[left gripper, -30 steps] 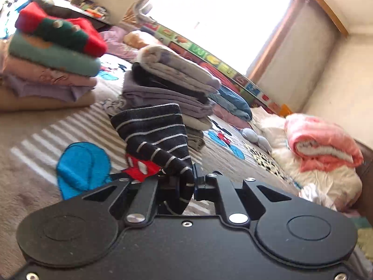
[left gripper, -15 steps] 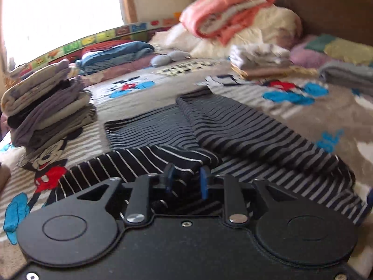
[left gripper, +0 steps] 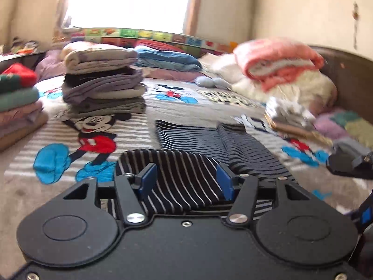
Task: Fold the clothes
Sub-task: 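Pinch the striped garment edge with the left gripper while the right gripper grasps and lifts the hem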
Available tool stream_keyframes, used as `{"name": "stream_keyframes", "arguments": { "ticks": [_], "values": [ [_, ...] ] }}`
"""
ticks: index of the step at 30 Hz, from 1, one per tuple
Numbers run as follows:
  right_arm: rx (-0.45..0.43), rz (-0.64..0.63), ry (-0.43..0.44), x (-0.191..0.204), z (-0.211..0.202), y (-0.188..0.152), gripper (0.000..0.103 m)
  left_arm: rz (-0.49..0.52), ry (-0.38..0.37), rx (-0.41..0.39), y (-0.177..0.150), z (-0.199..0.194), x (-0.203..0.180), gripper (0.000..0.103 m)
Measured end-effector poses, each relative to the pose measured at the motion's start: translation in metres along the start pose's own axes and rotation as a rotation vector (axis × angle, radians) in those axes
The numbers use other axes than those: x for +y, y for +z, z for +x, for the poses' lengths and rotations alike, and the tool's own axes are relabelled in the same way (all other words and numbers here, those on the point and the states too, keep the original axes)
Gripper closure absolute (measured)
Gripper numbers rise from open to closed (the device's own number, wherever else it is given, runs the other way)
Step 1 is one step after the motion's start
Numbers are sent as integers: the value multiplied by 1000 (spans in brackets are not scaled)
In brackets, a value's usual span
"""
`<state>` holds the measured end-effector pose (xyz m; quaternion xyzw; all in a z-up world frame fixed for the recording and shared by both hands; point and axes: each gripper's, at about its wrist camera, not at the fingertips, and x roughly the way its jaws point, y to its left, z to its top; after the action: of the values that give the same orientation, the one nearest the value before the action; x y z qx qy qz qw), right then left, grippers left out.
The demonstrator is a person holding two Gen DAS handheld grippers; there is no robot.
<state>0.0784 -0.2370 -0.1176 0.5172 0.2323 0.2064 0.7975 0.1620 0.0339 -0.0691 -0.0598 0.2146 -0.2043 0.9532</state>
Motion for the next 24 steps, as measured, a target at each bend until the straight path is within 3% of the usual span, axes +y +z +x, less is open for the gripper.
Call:
{"name": "stream_keyframes", "arguments": {
  "ticks": [3, 8, 17, 22, 24],
  "values": [
    [-24, 124, -6, -7, 31, 6, 1, -110, 34, -12, -2, -2, 22, 47],
    [-63, 266, -79, -21, 75, 14, 4, -144, 56, -14, -6, -1, 39, 47],
    [-86, 274, -197, -17, 133, 29, 13, -157, 30, -30, -4, 3, 51, 47],
    [-159, 248, -261, -18, 146, 27, 26, -177, 22, -34, -1, 6, 59, 47],
    [-181, 212, -282, -16, 150, 26, 36, -181, 19, -29, 0, 8, 62, 47]
  ]
}}
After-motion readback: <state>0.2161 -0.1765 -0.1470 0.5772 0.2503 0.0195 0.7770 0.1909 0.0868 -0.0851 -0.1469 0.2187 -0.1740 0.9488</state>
